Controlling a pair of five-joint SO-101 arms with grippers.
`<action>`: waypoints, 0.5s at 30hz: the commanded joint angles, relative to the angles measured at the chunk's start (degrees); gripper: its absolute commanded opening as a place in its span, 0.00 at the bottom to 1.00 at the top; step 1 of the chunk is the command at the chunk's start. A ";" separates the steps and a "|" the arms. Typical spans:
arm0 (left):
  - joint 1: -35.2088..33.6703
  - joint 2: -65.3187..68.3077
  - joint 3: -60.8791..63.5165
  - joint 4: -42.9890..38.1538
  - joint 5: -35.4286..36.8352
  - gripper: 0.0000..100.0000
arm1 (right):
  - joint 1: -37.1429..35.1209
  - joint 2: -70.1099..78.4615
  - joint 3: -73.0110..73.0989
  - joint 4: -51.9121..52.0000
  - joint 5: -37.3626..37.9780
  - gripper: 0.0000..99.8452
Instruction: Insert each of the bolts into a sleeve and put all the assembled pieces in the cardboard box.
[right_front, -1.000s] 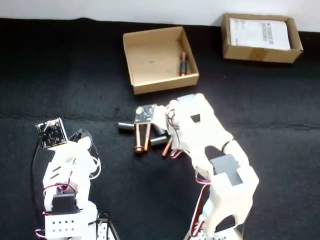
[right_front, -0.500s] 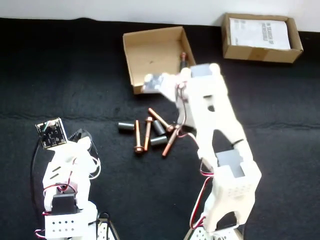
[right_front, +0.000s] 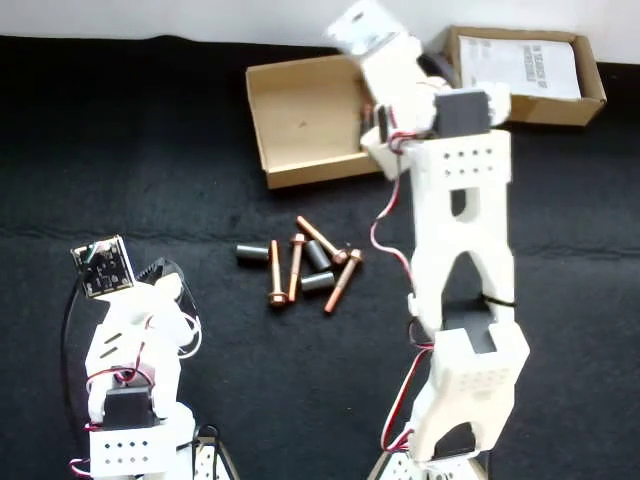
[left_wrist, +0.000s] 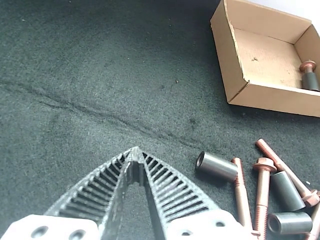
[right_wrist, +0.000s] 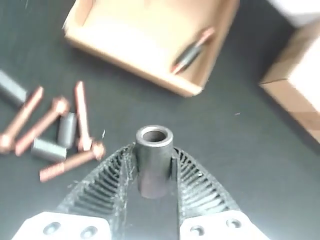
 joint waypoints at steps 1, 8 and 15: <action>-0.13 -0.13 0.92 -0.35 -0.35 0.02 | 2.42 -0.40 -9.45 0.31 -8.79 0.01; 0.04 -0.13 0.92 1.32 -0.18 0.02 | 8.04 -0.57 -25.54 0.75 -23.56 0.01; 0.04 -0.13 0.92 6.59 -0.26 0.02 | 14.46 -8.92 -34.68 0.75 -28.48 0.01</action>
